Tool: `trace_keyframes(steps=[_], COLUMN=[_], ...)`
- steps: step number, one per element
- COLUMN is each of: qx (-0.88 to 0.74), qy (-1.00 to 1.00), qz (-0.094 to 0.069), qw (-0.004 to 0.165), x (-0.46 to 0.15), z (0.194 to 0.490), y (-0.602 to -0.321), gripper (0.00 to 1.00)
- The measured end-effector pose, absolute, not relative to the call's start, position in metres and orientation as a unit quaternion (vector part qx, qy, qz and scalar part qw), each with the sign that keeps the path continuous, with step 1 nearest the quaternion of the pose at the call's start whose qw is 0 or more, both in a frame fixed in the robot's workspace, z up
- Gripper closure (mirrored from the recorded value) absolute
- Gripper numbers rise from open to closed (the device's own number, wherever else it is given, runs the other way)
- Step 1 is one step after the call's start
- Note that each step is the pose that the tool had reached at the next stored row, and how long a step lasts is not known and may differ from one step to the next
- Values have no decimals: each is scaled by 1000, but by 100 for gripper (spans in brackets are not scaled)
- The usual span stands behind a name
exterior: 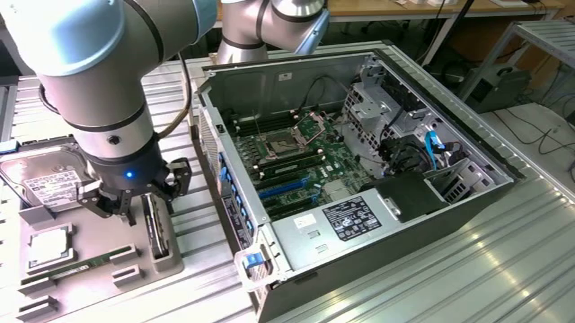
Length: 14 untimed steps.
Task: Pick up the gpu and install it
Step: 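Pick up the gpu and move the gpu toward the slot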
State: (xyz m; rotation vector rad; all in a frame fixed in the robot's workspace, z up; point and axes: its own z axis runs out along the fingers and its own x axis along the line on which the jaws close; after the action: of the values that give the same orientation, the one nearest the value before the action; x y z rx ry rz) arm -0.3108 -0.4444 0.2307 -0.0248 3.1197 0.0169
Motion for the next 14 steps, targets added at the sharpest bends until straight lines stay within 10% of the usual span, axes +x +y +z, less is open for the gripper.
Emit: trace_keyframes(steps=[14], qx=[-8], qy=[1000], qz=[5], qw=[11], x=[-311], z=[225], y=[-444], gripper=[54])
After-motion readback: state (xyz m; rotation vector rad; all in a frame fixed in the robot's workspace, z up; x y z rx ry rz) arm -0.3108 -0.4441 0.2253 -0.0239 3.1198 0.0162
